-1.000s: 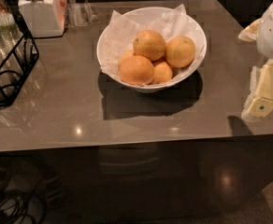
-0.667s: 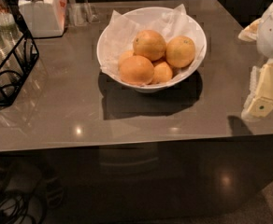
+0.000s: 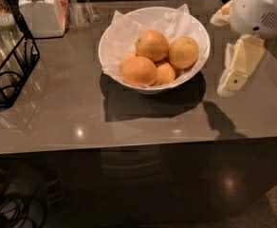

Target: Pick orange from white bowl

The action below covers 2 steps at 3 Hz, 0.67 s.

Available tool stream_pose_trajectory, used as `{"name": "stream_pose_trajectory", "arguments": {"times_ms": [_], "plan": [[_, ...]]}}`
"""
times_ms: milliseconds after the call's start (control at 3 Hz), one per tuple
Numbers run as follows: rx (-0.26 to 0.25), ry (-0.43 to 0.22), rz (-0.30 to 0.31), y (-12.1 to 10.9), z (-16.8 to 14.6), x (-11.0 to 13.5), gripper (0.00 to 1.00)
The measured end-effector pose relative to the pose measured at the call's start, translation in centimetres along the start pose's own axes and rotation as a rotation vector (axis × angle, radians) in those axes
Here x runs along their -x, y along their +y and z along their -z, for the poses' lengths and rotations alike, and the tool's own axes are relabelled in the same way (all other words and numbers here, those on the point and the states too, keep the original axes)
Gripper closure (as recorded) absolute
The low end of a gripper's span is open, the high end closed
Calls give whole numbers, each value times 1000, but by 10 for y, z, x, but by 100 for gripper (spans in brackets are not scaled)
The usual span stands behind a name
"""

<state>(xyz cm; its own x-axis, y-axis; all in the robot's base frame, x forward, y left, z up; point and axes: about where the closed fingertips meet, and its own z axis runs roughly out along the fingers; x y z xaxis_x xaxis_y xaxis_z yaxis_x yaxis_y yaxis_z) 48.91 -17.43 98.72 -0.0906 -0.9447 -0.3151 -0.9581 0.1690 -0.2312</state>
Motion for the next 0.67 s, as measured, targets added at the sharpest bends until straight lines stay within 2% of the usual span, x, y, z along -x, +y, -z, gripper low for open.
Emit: {"name": "stream_pose_trajectory", "arguments": {"times_ms": [333,667], "plan": [[15,-53,34,-28,-12,25,0],[3,-60,36,-31,-10,28,0]]}}
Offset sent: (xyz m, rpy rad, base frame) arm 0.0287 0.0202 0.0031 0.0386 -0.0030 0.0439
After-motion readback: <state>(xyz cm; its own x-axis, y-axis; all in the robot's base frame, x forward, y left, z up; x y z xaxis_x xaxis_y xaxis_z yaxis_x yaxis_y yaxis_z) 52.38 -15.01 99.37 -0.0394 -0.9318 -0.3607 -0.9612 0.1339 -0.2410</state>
